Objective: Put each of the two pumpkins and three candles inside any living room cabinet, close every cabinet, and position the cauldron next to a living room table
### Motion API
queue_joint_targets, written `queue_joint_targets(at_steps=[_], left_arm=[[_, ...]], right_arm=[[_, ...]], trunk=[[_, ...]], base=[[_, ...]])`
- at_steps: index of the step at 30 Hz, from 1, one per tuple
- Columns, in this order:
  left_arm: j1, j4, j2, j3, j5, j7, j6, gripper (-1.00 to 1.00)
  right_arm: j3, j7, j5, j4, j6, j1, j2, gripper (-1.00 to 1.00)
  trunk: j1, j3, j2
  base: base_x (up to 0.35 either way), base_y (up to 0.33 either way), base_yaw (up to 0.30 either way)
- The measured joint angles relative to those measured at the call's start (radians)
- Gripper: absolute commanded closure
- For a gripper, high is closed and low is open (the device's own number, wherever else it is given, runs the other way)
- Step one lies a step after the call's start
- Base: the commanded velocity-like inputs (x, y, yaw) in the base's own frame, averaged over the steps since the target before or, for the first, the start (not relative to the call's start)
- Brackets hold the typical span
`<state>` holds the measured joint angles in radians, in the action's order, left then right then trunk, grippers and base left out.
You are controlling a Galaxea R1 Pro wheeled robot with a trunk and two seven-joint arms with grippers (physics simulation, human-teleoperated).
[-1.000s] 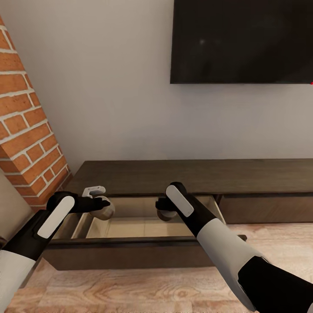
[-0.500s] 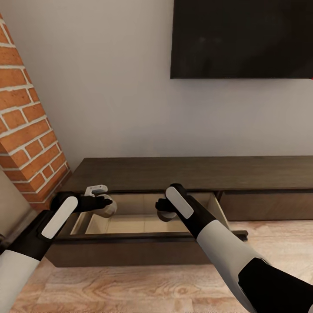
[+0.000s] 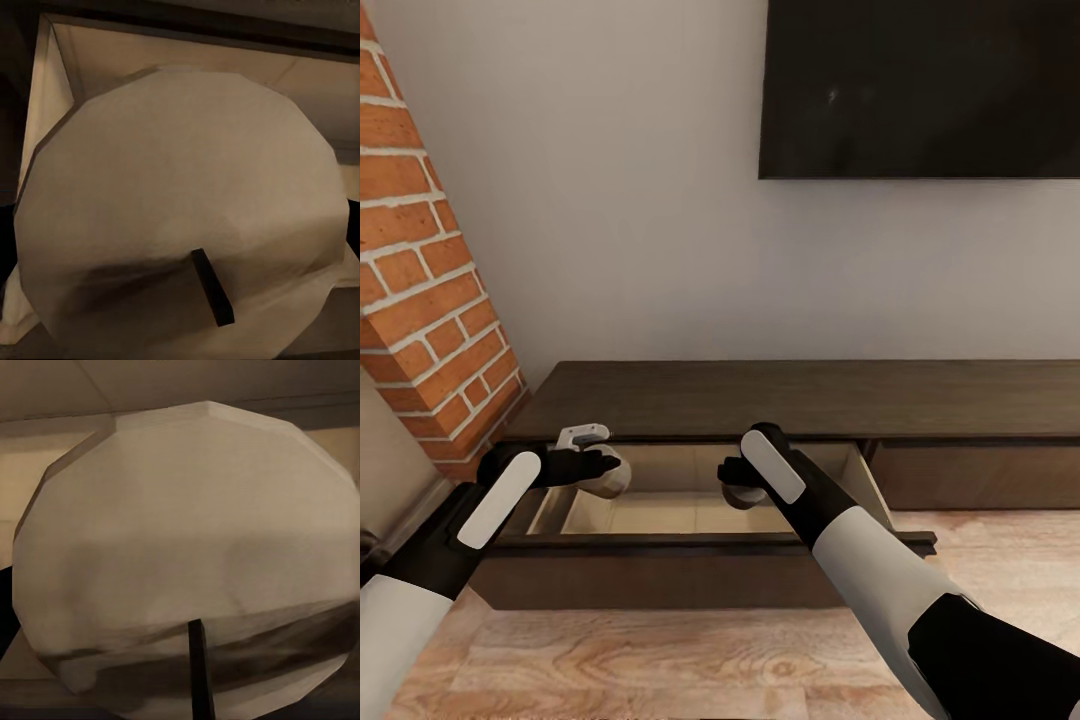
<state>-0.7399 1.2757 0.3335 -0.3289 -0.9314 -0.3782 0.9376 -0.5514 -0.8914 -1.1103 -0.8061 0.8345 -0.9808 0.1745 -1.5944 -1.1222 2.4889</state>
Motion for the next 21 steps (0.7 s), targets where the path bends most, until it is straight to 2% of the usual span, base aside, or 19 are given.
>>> queue_joint_targets(at_steps=[5, 9, 13, 21], left_arm=[[0.000, 0.000, -0.001, -0.002, -0.002, 0.003, 0.000, 1.00], [0.000, 0.000, -0.003, -0.006, 0.000, 0.004, 0.000, 1.00], [0.000, 0.000, -0.004, -0.008, -0.004, 0.006, 0.000, 1.00], [0.000, 0.001, -0.013, -0.022, -0.002, 0.007, 0.000, 1.00]], right_arm=[[-0.001, 0.001, 0.000, 0.000, -0.004, 0.000, 0.000, 1.00], [-0.023, 0.000, -0.008, 0.000, -0.080, 0.001, 0.000, 1.00], [-0.077, -0.001, -0.012, 0.000, -0.129, 0.001, 0.000, 1.00], [-0.093, -0.001, -0.013, 0.000, -0.142, 0.002, 0.000, 1.00]], trunk=[[0.000, -0.001, 0.000], [0.000, -0.002, 0.000], [0.000, -0.002, 0.000], [0.000, -0.002, 0.000]], base=[[0.000, 0.000, 0.251], [-0.004, -0.022, 0.188], [-0.023, -0.117, 0.053], [-0.005, -0.043, 0.009]])
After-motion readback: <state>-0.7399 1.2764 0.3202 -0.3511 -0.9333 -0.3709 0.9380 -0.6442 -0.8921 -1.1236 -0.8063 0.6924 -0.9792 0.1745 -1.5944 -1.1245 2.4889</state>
